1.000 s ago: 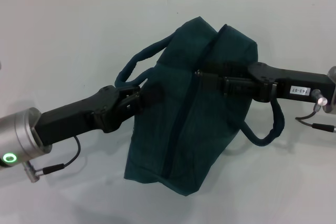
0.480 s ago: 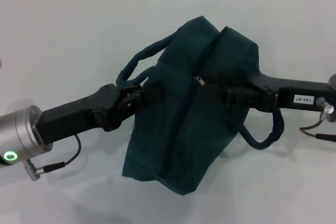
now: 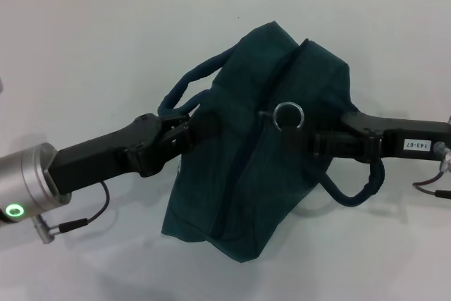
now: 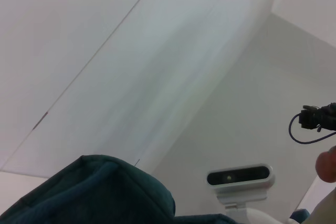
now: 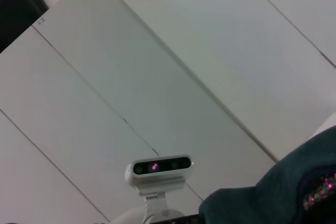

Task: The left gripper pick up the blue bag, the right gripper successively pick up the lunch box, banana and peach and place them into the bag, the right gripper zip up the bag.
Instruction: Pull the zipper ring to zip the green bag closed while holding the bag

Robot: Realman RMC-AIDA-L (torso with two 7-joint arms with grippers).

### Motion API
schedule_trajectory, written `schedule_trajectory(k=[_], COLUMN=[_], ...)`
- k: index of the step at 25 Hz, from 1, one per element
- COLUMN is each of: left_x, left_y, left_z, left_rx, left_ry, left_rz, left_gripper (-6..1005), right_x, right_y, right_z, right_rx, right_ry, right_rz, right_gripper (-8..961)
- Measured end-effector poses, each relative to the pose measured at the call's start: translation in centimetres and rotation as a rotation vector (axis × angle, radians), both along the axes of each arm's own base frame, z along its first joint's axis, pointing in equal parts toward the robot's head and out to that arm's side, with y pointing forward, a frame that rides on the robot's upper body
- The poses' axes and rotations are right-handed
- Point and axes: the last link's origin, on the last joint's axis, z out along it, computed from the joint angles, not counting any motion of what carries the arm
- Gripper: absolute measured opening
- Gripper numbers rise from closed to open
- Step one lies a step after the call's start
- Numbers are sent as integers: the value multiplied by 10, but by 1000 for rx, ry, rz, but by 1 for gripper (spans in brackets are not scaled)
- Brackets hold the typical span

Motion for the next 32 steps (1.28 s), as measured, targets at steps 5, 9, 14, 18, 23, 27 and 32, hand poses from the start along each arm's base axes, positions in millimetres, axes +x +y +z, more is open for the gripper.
schedule_trajectory(k=[5,9,14,18,23,27,32], left_x=[0,0,1,1,0,0,0], left_y=[0,0,0,0,-1,-1,-1], left_z=[0,0,0,0,0,0,0], left_rx=[0,0,-1,-1,-1,-1,-1], left_ry=[-2,-2,-3,-4,-4,-4,-3], left_rz=[0,-1,-2,-2,-1,0,-1], left_gripper=[66,66,65,64,62,61,62], right_x=[2,2,4,5,6,7,7], right_y=[0,1,4,6,8,8,8], right_z=[1,3,6,8,6,6,6], right_rx=[8,20,51,65,73,74,75], right_ry=[1,6,27,28,21,22,21], right_rz=[-5,-10,-38,-51,-64,-69,-69], right_gripper=[622,586,367,370,367,364,306])
